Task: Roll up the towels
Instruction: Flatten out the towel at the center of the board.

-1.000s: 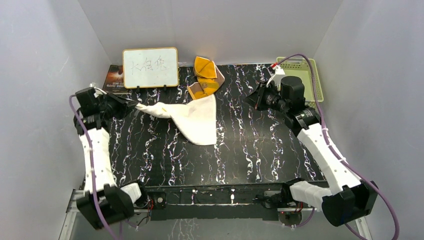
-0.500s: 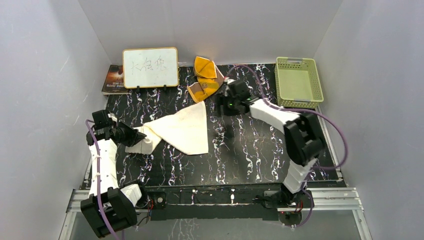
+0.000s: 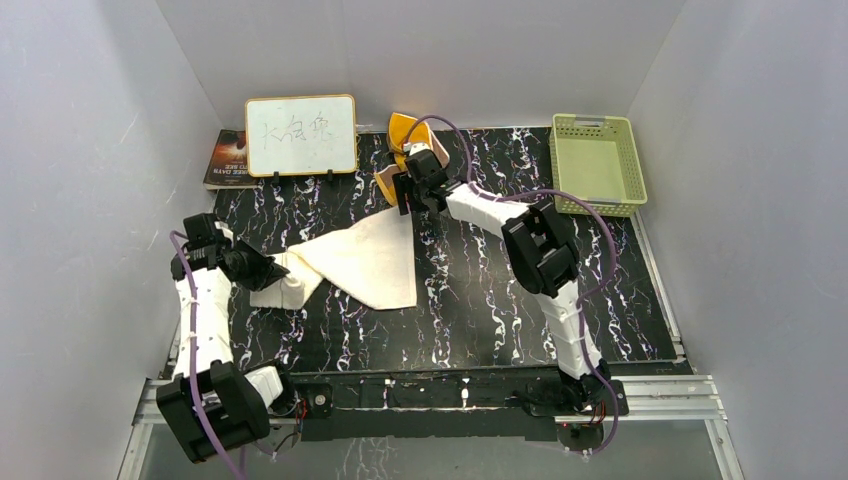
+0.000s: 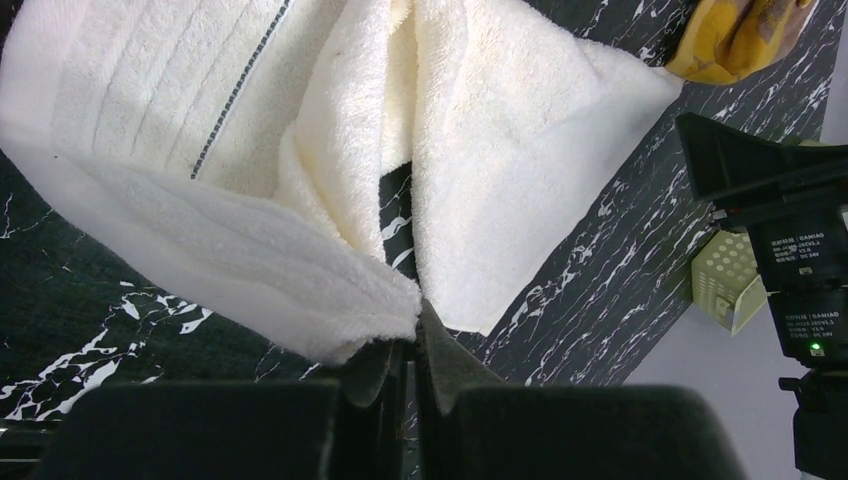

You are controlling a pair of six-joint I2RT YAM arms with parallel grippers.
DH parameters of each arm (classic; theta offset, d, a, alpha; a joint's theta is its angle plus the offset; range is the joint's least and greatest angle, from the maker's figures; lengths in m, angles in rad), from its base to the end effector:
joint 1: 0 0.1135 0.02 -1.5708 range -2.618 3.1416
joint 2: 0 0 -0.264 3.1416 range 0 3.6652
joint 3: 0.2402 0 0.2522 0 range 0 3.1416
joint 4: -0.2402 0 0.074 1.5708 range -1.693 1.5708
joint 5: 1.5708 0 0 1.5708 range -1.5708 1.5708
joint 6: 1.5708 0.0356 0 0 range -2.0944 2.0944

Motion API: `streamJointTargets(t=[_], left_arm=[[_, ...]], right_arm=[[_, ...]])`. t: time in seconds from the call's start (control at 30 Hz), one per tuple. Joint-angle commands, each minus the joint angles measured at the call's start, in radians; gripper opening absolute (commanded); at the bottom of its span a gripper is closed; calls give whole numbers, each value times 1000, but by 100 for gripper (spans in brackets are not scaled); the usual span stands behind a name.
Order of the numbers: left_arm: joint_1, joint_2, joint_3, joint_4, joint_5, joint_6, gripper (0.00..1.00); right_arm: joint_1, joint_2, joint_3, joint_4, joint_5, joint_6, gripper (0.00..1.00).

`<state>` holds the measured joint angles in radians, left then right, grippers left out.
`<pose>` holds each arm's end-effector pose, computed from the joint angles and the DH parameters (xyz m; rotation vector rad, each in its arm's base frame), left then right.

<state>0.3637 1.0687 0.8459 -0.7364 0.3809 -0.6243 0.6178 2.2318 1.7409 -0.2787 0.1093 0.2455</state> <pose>0.1978 0.0611 0.2617 -1.0614 2.2949 -0.5860 0.4139 0.2893 0.1832 -0.3820 2.3232 0.3001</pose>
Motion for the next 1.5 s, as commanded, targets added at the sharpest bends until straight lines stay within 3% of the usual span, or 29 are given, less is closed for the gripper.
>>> streamJointTargets(t=[0.0, 0.43, 0.77, 0.97, 1.13, 1.47], left_arm=[[4, 23, 68, -27, 9, 15, 0], [4, 86, 151, -76, -76, 60, 0], [6, 101, 234, -102, -141, 109, 0], [6, 65, 201, -68, -82, 97, 0], [7, 90, 188, -66, -56, 134, 0], [6, 197, 350, -57, -61, 176, 0]], right_arm=[[-3, 57, 85, 41, 71, -39, 62], [26, 114, 50, 17, 168, -114, 61], [-127, -103, -355, 62, 54, 34, 52], [-161, -227, -507, 67, 58, 49, 33], [-161, -306, -597, 79, 54, 53, 0], [-185, -683, -742, 92, 62, 97, 0]])
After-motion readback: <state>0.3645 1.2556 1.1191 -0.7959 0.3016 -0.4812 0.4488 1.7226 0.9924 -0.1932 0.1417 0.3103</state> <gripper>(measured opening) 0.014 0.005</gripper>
